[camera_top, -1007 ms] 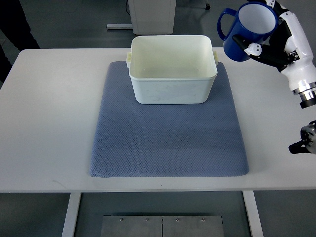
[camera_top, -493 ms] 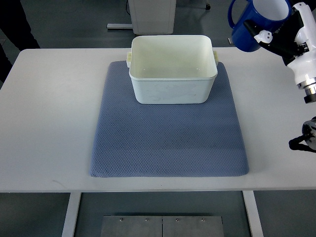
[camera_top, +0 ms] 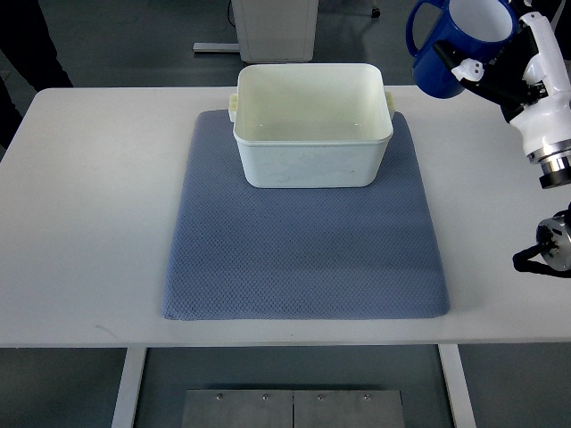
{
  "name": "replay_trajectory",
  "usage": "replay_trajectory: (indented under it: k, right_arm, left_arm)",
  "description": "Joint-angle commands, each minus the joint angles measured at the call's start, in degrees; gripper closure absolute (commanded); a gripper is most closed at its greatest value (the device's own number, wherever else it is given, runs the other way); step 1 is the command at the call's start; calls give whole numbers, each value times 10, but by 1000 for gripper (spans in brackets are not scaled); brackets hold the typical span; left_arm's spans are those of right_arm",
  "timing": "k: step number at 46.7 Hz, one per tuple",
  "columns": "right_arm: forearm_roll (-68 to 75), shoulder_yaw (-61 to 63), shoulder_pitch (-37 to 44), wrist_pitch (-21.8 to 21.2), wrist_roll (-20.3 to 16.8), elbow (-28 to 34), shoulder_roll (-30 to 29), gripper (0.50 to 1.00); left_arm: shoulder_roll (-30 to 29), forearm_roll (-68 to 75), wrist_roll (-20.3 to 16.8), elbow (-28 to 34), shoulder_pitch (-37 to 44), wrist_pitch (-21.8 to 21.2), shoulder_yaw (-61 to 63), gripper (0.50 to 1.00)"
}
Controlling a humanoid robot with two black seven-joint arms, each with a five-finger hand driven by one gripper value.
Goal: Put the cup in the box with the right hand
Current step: 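Carry the mug over the white box and lower it inside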
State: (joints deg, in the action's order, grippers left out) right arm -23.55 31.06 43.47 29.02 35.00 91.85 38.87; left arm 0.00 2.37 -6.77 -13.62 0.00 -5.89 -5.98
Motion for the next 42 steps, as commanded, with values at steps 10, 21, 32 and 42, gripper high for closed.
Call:
replay_trajectory:
  k: [10,21,32,42]
  right_arm:
    - [32,-55,63,14,0,-40,-37,1000]
    - [39,-86,97,17,-18,-66,-82,1000]
    - [44,-144,132,17,-60,-110,-130,1000]
    - [59,-152,151,15,-79,-143,-167,1000]
  left_arm:
    - [0,0,0,0,0,0,0,500]
    - [0,0,0,0,0,0,0,500]
    - [0,0,0,0,0,0,0,500]
    - [0,0,0,0,0,0,0,500]
